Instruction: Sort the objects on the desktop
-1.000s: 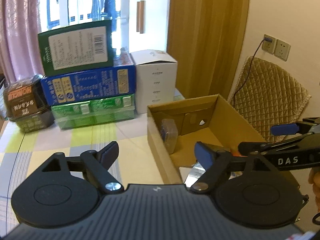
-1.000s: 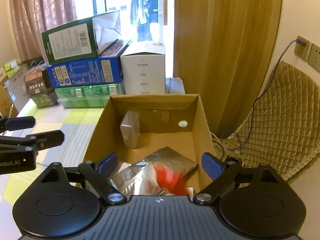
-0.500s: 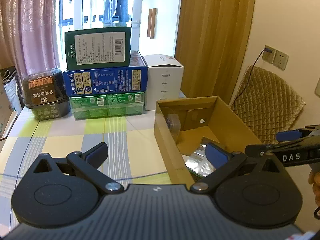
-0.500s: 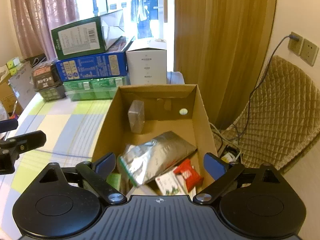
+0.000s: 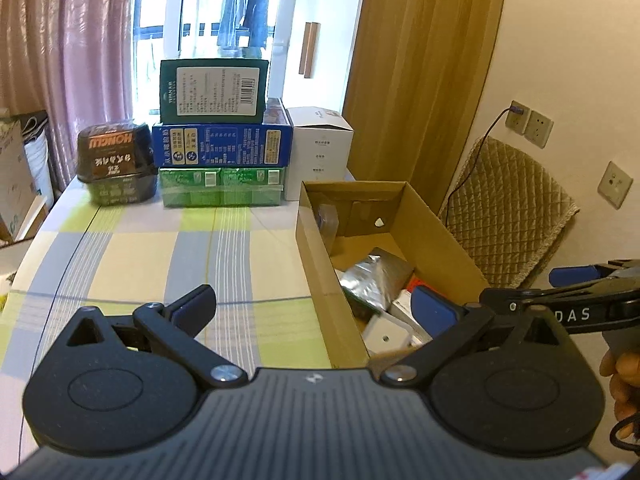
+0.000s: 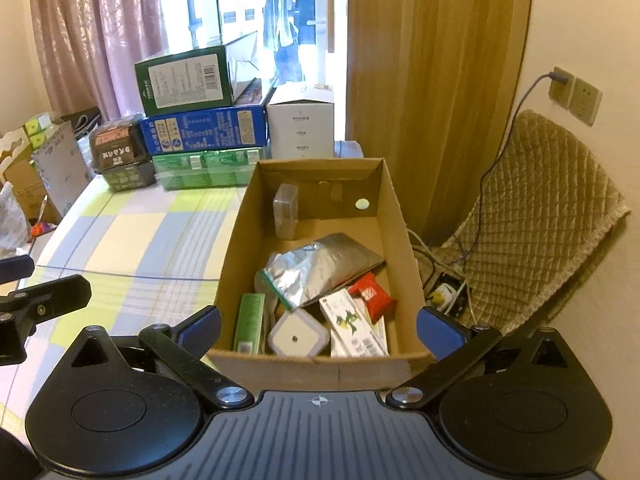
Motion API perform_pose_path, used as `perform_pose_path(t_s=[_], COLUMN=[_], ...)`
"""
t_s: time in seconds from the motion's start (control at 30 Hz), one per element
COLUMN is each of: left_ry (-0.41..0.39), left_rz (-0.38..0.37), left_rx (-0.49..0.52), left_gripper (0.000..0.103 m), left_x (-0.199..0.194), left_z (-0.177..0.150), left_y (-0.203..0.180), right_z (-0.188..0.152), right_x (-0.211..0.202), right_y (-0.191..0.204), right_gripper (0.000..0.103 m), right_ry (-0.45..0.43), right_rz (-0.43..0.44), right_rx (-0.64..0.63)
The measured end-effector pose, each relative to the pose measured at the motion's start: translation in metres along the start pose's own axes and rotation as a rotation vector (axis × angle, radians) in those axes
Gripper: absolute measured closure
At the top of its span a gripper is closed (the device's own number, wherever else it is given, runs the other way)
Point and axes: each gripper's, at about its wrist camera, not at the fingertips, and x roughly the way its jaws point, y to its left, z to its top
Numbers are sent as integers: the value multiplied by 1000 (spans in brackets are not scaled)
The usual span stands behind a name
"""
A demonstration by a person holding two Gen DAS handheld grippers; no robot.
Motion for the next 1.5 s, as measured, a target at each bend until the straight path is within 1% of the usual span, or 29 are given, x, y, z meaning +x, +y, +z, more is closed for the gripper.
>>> perform_pose_path(t_s=[0.13,0.27,0.43,0.67,0.93,1.03,1.2,1.5], left_ry=[20,26,39,27,51,49,69,94], left_rz=[5,-10,-4,-2,-10,-4,3,-25], left_rx=[1,-4,7,4,19,27,31,51], left_gripper=[1,1,1,1,1,1,1,1], left_x=[-19,-35,-52,-72,-79,-82,-78,-71], left_z=[-9,-21,-36,-50,-63,-67,-74,-84], left_y=[-5,-10,-15,-14,-16,-16,-14,-21], right_z=[-12,-26,-46,-64,-80,-87,-97,-105], right_x=[-21,-40,-58,-81,-93,-92,-89,-91], right_y=[4,5,8,14,20,21,24,21], right_gripper=[2,2,2,2,2,2,2,2], right_ry=[-9,-17,-10,-22,-10,3,23,25], right_rz=[-2,-9,-9,-11,-35,-35,-33,-68], right_rx=[3,13,39,62,60,61,63,77])
